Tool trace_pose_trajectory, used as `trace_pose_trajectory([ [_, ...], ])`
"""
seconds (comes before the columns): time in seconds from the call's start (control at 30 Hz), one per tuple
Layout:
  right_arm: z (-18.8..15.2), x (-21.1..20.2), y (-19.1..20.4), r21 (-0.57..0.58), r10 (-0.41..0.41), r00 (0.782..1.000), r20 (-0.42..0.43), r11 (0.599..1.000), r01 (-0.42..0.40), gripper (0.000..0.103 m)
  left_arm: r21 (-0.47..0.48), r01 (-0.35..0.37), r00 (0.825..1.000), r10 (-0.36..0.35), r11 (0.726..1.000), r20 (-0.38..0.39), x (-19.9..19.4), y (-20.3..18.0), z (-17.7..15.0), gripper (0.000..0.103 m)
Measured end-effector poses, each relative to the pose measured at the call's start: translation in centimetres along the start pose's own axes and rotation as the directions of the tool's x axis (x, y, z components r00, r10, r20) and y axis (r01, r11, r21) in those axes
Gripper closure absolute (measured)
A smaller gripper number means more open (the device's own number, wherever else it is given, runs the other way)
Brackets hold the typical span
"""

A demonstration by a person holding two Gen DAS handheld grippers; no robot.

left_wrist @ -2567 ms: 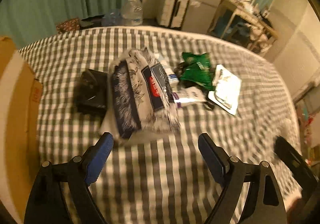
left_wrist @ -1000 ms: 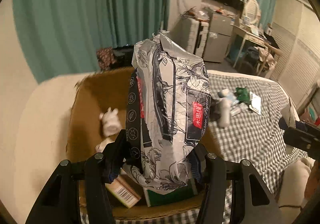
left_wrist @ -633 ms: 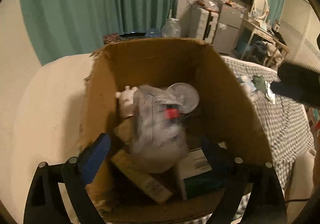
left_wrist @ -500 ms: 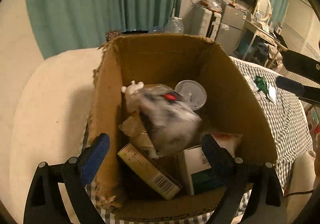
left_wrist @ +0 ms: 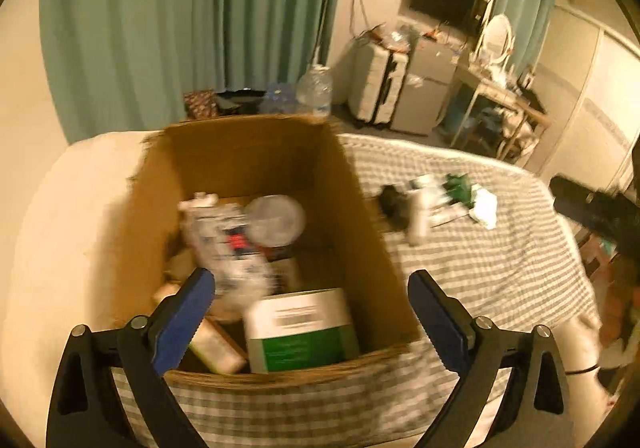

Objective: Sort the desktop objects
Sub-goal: 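Move both open tools back over the remaining items on the bed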

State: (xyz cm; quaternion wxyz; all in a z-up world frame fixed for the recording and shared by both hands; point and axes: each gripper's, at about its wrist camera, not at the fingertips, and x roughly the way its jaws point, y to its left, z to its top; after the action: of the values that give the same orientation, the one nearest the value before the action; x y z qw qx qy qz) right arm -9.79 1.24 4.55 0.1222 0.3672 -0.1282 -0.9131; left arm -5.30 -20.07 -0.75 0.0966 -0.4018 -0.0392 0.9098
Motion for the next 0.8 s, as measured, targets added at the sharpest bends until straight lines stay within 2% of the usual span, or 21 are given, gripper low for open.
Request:
trace_pose_trajectory([
  [0.17, -0.3, -3.3, -4.8, 0.028, -0.066, 0.997, 0.049, 0.998, 0.065, 0.013, -0.026, 0.018, 1.000, -0.018, 0.999, -0.008, 0.9, -6.1, -0.5, 0.002],
  [0.3, -1.3, -4.9, -8.5, 0.064, -0.119, 0.988, 0.100, 0.991, 0.113, 0.013, -0.072, -0.028, 1.000, 0.029, 0.997, 0.007, 3.0, -10.3, -1.4, 0.001],
  [0.37, -2.0, -5.0, -10.1, 0.082, -0.146, 0.983, 0.114, 0.987, 0.137, 0.013, -0.103, -0.033, 0.999, 0.030, 0.994, -0.032, 4.6, -11.6, -1.8, 0.001],
  [0.43, -2.7, -4.4, -12.1, 0.099, -0.174, 0.980, 0.100, 0.981, 0.164, 0.013, -0.126, 0.002, 0.995, -0.014, 0.992, -0.097, 6.8, -12.8, -2.2, 0.001],
  [0.5, -3.2, -3.6, -13.7, 0.088, -0.197, 0.976, 0.088, 0.978, 0.189, 0.013, -0.125, -0.016, 0.992, 0.000, 0.992, -0.126, 8.6, -13.9, -2.7, 0.001],
  [0.6, -3.6, -2.0, -16.5, 0.105, -0.218, 0.975, 0.054, 0.972, 0.211, 0.013, -0.098, -0.041, 0.989, 0.026, 0.994, -0.145, 11.0, -15.5, -3.0, 0.001],
  [0.8, -4.5, 1.4, -20.8, 0.212, -0.179, 0.984, 0.010, 0.962, 0.173, 0.013, 0.023, -0.077, 0.983, 0.080, 0.997, -0.163, 15.6, -18.1, -3.4, 0.001],
])
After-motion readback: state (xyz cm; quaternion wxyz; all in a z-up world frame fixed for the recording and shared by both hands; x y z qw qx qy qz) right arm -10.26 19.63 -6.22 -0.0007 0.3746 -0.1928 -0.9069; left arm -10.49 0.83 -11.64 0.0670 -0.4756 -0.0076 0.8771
